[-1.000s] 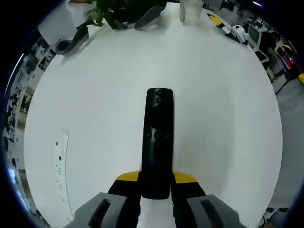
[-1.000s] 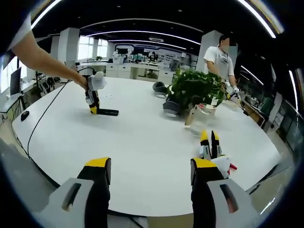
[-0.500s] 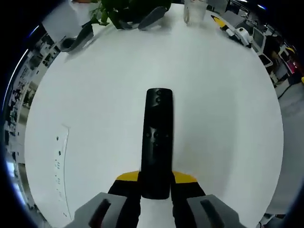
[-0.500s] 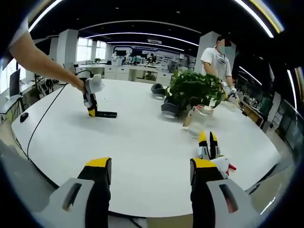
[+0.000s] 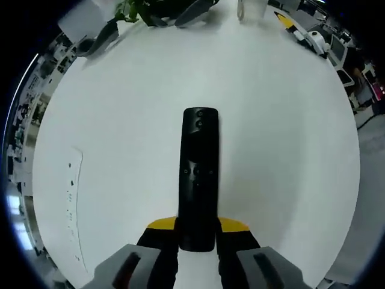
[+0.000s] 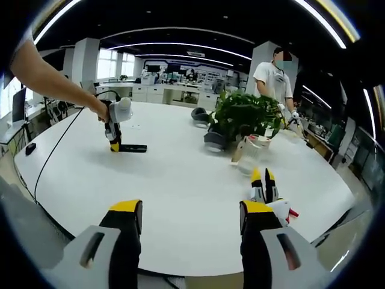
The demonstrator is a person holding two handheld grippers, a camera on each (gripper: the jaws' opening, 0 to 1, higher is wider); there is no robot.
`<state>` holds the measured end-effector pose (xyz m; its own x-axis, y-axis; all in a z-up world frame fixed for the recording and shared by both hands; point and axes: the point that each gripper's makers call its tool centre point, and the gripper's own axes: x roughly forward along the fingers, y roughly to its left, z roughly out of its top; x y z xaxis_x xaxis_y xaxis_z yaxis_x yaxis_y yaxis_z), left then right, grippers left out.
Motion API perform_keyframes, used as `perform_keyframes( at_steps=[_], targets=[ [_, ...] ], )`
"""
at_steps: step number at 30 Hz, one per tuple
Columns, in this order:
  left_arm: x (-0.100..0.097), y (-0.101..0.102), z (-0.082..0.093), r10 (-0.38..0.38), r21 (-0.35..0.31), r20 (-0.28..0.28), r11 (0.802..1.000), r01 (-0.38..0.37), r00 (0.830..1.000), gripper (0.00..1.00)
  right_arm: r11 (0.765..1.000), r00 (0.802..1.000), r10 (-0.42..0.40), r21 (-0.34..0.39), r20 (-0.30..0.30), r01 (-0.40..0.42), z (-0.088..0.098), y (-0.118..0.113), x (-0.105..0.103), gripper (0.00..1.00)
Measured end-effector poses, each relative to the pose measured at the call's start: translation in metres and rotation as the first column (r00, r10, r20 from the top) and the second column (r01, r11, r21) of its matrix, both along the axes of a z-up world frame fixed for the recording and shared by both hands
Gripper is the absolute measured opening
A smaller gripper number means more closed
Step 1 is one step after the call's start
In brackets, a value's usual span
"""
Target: Press the specified remote control buttons in sequence, fully releasing each button before pressing the next.
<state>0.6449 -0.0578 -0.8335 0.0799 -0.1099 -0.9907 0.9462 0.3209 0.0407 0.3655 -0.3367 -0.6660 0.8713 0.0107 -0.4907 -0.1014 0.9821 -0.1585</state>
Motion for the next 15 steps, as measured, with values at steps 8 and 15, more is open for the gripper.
perform_keyframes(
  at_steps=[8, 15],
  targets=[
    [-0.007, -0.001, -0.001, 0.006, 0.014, -0.009, 1.000, -0.006, 1.000, 0.23, 1.000, 1.000, -0.003, 0.008, 0.007, 0.003, 0.002, -0.001, 0.000, 0.68],
    [-0.016, -0.001, -0.002, 0.023, 0.000, -0.006, 1.000, -0.023, 1.000, 0.23, 1.000, 1.000, 0.012, 0.005, 0.013, -0.012, 0.002, 0.002, 0.000, 0.68]
  ],
)
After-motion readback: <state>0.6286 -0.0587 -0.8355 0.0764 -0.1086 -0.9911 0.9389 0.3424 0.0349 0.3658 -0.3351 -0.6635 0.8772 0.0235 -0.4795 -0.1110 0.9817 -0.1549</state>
